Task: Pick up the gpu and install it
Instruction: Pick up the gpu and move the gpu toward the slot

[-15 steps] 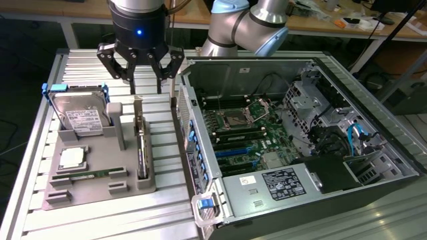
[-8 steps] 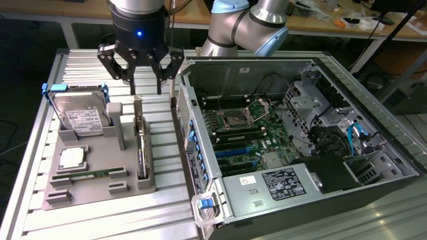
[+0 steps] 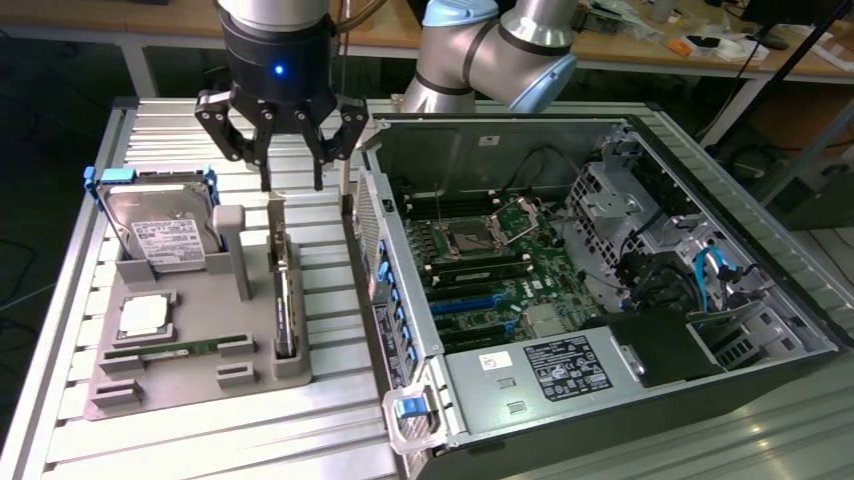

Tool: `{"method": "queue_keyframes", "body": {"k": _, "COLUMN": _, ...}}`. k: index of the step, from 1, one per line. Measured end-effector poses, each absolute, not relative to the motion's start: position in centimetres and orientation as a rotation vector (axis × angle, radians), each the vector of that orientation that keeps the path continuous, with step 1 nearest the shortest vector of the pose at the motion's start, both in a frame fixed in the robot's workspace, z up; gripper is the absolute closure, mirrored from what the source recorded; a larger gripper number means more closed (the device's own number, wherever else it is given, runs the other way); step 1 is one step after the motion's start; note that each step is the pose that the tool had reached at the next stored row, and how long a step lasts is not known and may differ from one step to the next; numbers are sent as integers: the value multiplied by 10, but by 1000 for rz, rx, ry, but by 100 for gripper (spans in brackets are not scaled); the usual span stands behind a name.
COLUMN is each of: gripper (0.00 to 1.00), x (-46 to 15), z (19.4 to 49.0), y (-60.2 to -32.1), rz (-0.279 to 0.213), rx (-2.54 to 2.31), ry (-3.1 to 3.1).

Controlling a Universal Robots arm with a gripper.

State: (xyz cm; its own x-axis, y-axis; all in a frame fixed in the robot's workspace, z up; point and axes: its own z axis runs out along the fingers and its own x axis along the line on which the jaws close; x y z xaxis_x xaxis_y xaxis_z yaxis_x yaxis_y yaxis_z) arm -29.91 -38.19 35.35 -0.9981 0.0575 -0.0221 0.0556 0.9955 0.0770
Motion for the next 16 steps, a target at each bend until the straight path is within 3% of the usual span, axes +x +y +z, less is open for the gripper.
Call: {"method": "queue_keyframes", "body": {"k": 16, "gripper": 46, "x": -299, "z": 349, "y": -382, "rz": 119, "rx": 88, "ry": 3114}}
